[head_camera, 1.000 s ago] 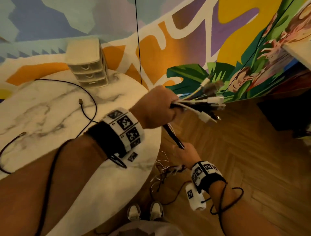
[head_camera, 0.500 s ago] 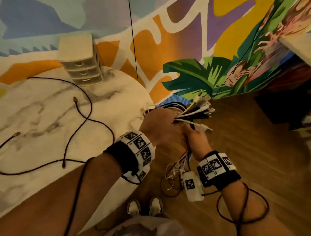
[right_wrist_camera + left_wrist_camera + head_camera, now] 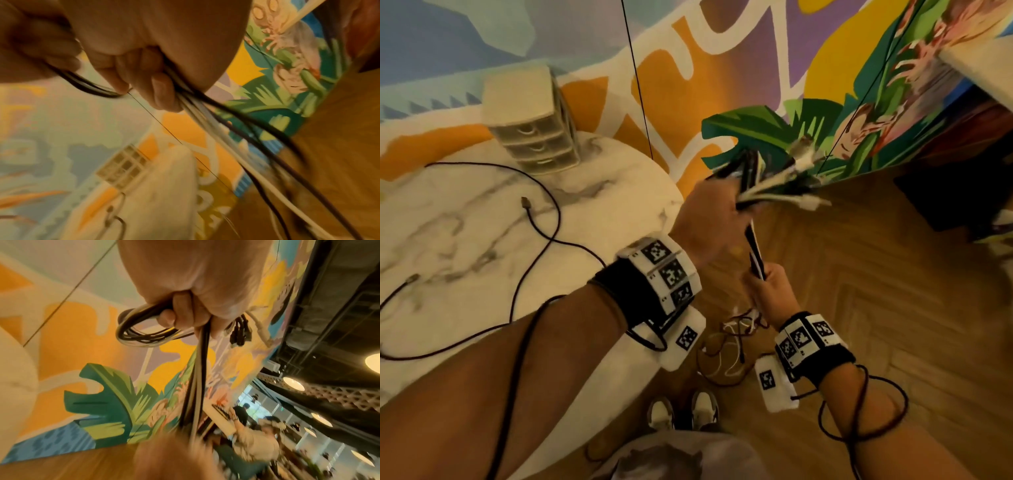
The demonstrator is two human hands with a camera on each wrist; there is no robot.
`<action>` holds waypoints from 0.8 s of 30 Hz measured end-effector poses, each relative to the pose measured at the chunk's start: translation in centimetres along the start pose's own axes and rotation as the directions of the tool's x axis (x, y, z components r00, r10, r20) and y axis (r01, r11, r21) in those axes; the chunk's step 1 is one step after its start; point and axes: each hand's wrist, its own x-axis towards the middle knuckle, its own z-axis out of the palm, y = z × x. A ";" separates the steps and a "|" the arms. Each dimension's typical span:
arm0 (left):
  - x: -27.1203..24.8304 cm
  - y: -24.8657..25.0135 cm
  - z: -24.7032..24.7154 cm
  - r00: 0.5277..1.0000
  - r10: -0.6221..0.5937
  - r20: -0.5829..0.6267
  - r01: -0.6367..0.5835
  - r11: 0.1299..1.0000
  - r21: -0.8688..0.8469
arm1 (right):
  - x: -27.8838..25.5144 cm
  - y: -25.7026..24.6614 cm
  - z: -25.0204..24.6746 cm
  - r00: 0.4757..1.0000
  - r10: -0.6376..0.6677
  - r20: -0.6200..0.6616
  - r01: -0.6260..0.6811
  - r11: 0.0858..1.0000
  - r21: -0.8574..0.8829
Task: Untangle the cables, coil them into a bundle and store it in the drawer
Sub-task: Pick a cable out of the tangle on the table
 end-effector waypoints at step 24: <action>3.7 0.0 -7.7 0.936 0.074 -0.344 -0.123 0.985 -0.122 | 1.7 13.6 -3.4 0.794 0.552 -0.256 -0.596 0.623 -0.506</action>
